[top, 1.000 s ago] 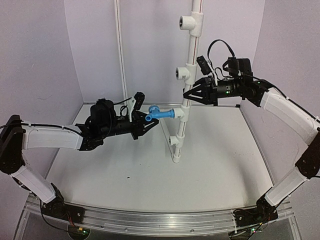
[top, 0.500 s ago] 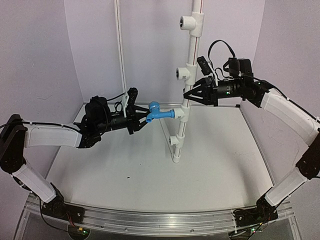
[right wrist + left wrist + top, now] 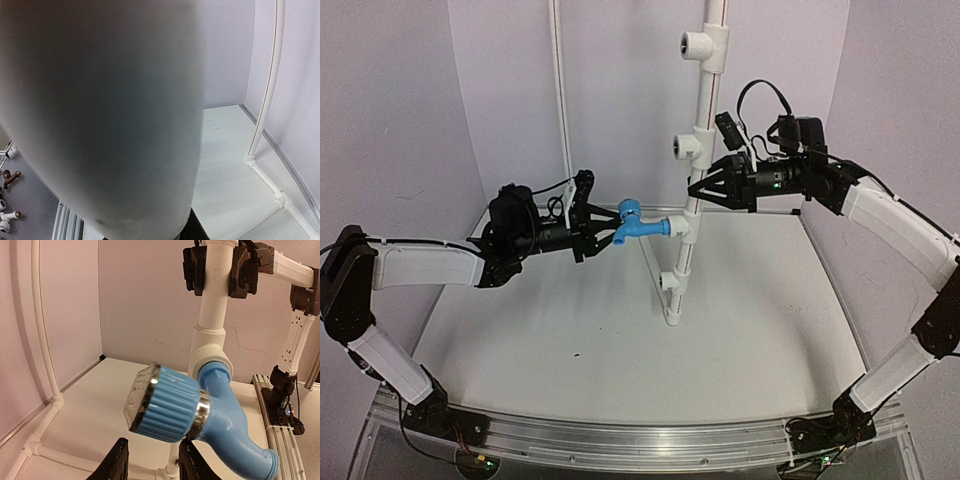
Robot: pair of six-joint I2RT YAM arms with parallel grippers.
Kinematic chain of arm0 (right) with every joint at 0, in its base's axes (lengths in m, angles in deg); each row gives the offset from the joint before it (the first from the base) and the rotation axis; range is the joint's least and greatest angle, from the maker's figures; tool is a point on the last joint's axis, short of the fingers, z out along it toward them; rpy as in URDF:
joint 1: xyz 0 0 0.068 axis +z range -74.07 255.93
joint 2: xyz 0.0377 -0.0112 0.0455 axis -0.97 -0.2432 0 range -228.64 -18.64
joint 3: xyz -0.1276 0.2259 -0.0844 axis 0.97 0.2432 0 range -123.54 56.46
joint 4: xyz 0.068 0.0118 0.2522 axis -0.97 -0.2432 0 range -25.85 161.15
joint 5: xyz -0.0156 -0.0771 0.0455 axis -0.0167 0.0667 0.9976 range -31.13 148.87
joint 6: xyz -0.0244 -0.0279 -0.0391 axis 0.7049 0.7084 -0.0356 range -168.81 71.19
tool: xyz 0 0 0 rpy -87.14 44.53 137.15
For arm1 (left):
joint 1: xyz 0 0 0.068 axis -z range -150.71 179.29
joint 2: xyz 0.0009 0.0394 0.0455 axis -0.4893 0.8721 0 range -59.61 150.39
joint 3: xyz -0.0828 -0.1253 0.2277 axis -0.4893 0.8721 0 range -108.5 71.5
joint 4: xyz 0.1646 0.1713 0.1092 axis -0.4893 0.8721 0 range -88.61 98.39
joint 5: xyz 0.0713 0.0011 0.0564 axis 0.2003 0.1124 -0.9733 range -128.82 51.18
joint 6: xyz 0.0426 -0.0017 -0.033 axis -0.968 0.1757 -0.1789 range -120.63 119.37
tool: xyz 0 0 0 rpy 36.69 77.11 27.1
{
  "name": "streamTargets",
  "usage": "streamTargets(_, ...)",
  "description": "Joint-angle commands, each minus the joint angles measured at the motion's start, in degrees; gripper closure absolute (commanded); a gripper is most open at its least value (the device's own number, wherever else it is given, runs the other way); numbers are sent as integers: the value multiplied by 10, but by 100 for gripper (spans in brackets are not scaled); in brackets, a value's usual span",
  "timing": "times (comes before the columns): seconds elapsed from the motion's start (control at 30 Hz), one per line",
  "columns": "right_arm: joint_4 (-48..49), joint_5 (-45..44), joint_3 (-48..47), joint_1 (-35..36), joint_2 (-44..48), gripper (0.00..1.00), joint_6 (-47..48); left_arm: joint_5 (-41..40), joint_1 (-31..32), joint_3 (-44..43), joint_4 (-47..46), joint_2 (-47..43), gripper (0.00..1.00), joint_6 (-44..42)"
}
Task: Install the water faucets
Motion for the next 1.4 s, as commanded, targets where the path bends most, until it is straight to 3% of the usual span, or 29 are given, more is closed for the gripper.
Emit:
streamTargets(0.0,-94,0,9,-2,1,100,-81,41,-3,-61,-26,-10,66,-29)
streamTargets(0.37,-93,-4,3,-2,-7,100,-83,82,-2,-84,69,-70,62,-118)
streamTargets(0.57,-92,-5,-1,-2,-12,100,-82,25,-3,-101,105,-93,53,-118)
streamTargets(0.73,-93,-5,-3,-2,-11,100,-81,-31,-12,-121,155,-99,34,-37)
streamTargets(0.8,-94,-6,-1,-2,-9,100,-81,-7,-22,-109,159,-110,14,31)
streamTargets(0.9,-95,-7,4,-2,-5,100,-77,57,-28,-122,212,-108,1,102)
streamTargets(1.1,-94,-6,10,-2,-4,100,-73,166,-28,-120,196,-81,0,255)
streamTargets(1.37,-94,-5,0,-2,-12,100,-77,162,-27,-139,201,-41,0,290)
